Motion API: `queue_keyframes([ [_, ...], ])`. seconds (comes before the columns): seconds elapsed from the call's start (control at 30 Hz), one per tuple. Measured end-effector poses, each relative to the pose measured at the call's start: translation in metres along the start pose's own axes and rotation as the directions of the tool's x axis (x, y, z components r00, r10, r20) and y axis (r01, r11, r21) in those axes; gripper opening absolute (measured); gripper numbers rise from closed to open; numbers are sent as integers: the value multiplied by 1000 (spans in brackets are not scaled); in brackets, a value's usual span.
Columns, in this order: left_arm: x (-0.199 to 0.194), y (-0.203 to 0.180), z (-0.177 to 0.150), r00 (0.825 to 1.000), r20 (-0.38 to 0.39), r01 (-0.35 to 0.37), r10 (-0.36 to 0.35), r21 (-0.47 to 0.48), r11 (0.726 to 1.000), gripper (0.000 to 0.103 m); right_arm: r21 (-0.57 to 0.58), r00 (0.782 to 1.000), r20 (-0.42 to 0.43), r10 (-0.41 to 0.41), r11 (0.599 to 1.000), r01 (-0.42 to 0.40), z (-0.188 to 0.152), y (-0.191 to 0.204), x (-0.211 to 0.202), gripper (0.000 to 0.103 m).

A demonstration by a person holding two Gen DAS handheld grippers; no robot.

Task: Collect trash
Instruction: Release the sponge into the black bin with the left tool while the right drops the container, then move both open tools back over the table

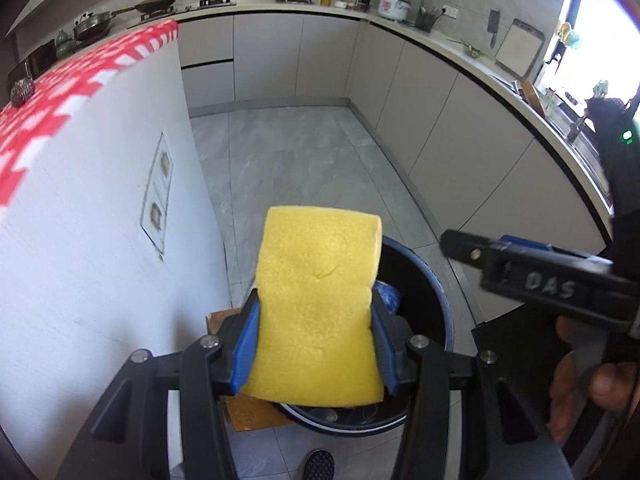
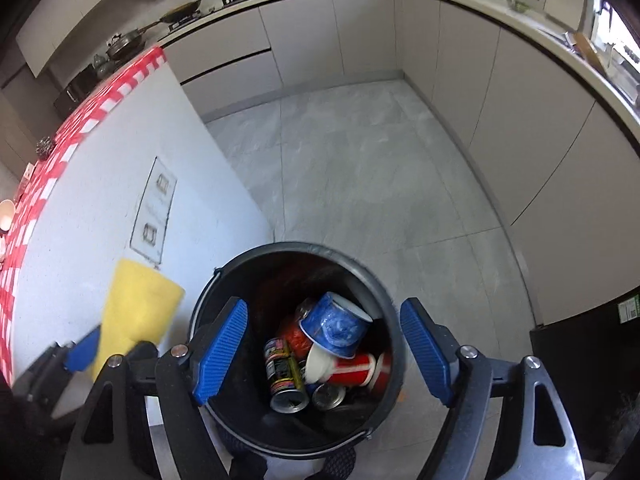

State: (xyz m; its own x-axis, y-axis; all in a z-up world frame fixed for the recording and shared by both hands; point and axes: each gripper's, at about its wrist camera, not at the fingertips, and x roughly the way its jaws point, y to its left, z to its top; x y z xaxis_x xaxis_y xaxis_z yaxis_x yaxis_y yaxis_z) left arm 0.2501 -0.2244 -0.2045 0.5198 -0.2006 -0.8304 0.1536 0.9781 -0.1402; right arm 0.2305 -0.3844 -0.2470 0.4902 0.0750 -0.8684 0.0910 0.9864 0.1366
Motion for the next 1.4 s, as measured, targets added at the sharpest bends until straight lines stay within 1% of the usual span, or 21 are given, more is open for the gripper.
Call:
queue_keyframes([
  [0.13,15,-18,-7,1000,-17,6,-6,-5,1000,51,18,1000,13,-10,1000,10,0,-9,-2,81],
  [0.2,23,-27,-10,1000,-27,1,-1,-1,1000,60,19,1000,14,-18,1000,18,0,-17,-4,81],
  [0.23,26,-32,-11,999,-31,-40,40,2,999,76,23,1000,15,-20,1000,20,0,-21,-6,81],
  [0.27,24,-32,-8,998,-20,-54,54,-9,998,92,27,1000,17,-16,1000,16,0,-25,-8,81],
  [0.3,20,-31,-7,999,-6,-44,44,-22,999,97,27,1000,20,-16,1000,16,2,-27,-10,81],
  [0.33,15,-31,-5,999,11,-44,44,-30,999,98,27,999,26,-21,999,20,2,-28,-12,81],
  [0.4,8,-33,0,997,24,-74,75,-13,997,98,33,999,37,-22,999,21,5,-31,-17,81],
  [0.67,-18,-32,15,993,73,-95,95,-6,995,98,41,998,63,-15,999,12,12,-26,-37,81],
  [0.8,-32,-22,21,990,103,-100,100,-5,995,98,45,997,75,-9,999,5,14,-24,-50,81],
  [0.9,-49,-7,26,984,134,-120,120,-11,993,98,56,996,90,-2,998,-3,19,-19,-60,81],
  [0.97,-60,5,30,980,151,-124,126,-27,992,98,50,994,106,4,999,-9,25,-9,-67,81],
  [1.1,-85,30,36,968,188,-159,166,-52,986,98,12,991,131,34,999,-36,33,20,-77,81],
  [1.4,-130,86,35,941,244,-209,236,-130,969,98,-88,983,160,86,993,-72,47,91,-94,81],
])
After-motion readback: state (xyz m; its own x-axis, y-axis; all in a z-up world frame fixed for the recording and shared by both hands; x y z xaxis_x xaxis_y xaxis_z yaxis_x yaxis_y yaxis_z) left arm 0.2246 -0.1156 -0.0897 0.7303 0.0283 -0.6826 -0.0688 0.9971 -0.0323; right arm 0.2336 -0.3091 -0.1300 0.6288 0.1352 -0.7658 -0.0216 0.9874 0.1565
